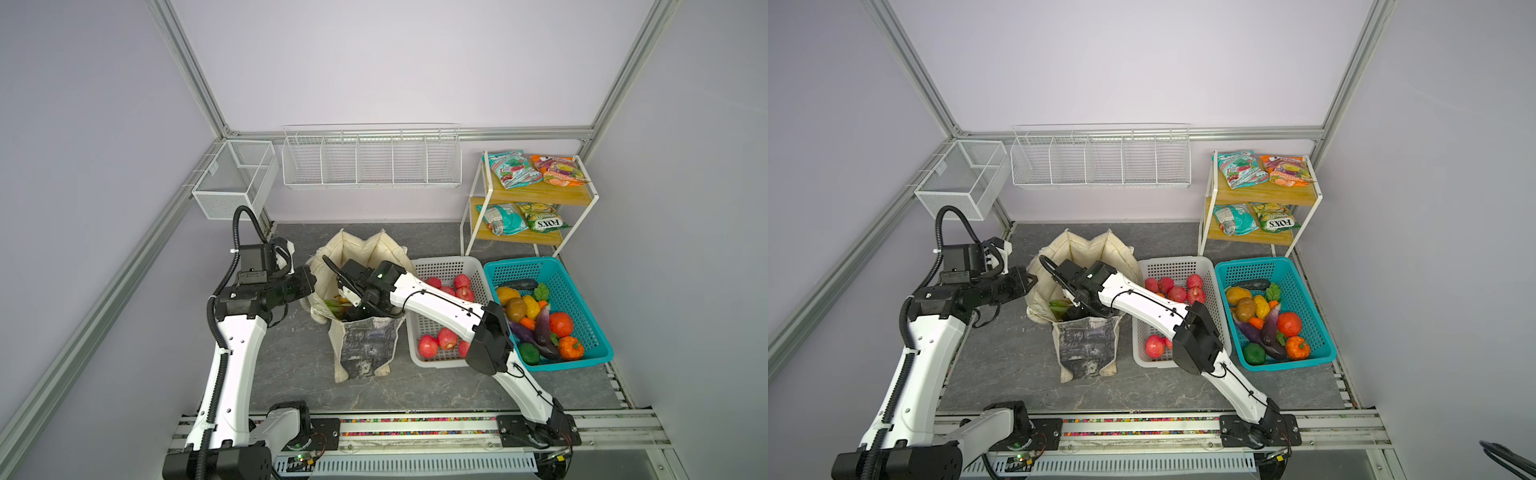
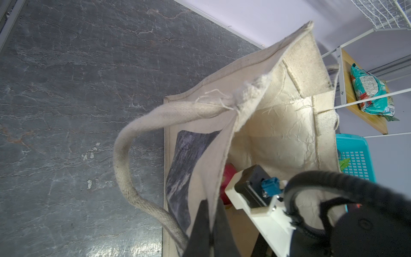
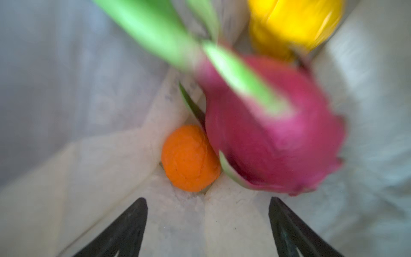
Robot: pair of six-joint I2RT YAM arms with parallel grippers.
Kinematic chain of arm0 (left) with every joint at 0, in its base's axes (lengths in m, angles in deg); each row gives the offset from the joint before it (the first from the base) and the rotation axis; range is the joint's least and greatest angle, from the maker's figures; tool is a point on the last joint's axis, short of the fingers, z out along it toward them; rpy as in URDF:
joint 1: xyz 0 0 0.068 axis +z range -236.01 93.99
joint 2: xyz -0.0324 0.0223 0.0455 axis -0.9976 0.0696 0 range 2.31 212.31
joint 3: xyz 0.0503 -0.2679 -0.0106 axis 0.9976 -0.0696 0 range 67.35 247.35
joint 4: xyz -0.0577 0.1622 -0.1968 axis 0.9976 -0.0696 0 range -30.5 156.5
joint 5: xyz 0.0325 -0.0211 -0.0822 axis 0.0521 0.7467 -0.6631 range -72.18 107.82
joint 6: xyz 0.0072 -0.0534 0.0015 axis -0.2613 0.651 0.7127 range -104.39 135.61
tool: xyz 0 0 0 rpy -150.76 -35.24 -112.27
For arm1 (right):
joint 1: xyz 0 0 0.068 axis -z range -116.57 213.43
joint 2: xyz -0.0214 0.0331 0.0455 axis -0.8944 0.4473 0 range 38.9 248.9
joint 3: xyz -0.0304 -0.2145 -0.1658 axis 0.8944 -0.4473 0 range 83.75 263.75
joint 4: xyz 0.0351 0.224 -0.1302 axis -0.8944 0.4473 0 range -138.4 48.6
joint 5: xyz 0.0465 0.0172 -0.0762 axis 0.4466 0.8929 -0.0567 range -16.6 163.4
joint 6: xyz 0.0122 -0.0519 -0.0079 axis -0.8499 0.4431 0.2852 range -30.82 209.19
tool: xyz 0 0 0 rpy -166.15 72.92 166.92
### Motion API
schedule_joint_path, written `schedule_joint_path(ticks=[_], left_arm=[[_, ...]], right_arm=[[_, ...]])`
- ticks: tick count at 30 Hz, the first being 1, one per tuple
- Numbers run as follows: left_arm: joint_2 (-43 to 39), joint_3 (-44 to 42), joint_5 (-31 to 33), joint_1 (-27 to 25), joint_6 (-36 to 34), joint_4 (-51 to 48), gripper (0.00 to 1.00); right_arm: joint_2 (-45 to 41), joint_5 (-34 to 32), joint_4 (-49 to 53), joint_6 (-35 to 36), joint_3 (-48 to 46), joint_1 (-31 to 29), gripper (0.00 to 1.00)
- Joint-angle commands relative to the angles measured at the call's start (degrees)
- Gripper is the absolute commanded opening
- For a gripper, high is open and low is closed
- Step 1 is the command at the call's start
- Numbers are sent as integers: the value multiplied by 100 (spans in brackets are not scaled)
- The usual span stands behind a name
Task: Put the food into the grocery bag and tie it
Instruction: 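Open the right gripper to release the orange and raise it out of the bag, then move the empty right gripper over the white basket toward a red apple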
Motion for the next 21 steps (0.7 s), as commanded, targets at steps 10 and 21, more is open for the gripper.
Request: schedule_joint_path(ticks=[10, 21], left_arm=[[-148, -46, -91, 4, -26, 143, 0], [-165, -92, -54, 3, -8, 87, 0]], right_arm=[[-941, -900, -188, 27, 1030, 362, 88], [-2460, -2018, -568, 381, 244, 540, 88]])
